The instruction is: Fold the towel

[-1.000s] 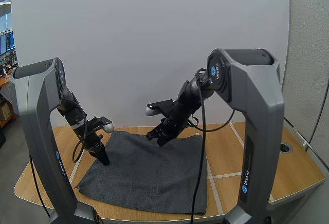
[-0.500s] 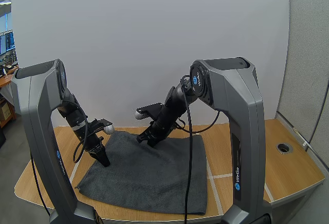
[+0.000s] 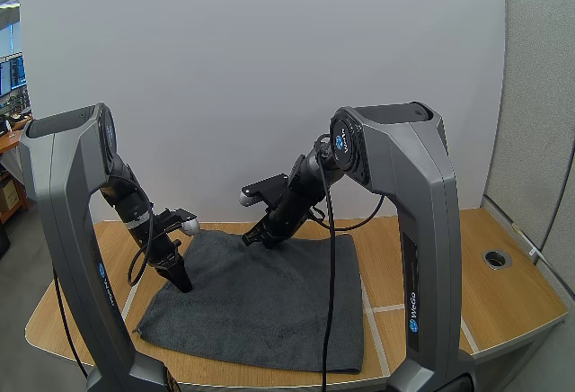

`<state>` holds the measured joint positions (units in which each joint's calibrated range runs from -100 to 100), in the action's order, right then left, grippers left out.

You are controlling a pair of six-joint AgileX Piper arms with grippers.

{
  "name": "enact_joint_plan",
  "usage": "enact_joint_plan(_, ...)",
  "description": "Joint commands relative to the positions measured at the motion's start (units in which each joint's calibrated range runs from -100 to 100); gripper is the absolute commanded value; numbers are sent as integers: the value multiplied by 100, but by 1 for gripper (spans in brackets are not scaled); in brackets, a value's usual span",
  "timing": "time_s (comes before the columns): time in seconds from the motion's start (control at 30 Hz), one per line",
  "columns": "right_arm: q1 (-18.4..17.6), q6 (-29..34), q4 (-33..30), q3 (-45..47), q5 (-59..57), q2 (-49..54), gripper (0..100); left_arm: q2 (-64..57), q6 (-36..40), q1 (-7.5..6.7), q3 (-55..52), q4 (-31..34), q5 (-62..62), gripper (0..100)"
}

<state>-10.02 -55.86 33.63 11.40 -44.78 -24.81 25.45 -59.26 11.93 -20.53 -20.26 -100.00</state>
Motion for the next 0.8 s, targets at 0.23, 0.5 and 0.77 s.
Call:
enact_joint_plan(0.23, 1, -44, -258, -3, 1791, -22, 0, 195, 287, -20, -331, 695, 0, 0)
enact_joint_plan(0.5, 1, 46, 83, -3, 616, 363, 0, 195, 287, -20, -376, 668, 0, 0)
enact_joint_plan(0.77, -90, -35, 294, -3, -398, 564, 0, 195, 287, -20, -376, 644, 0, 0)
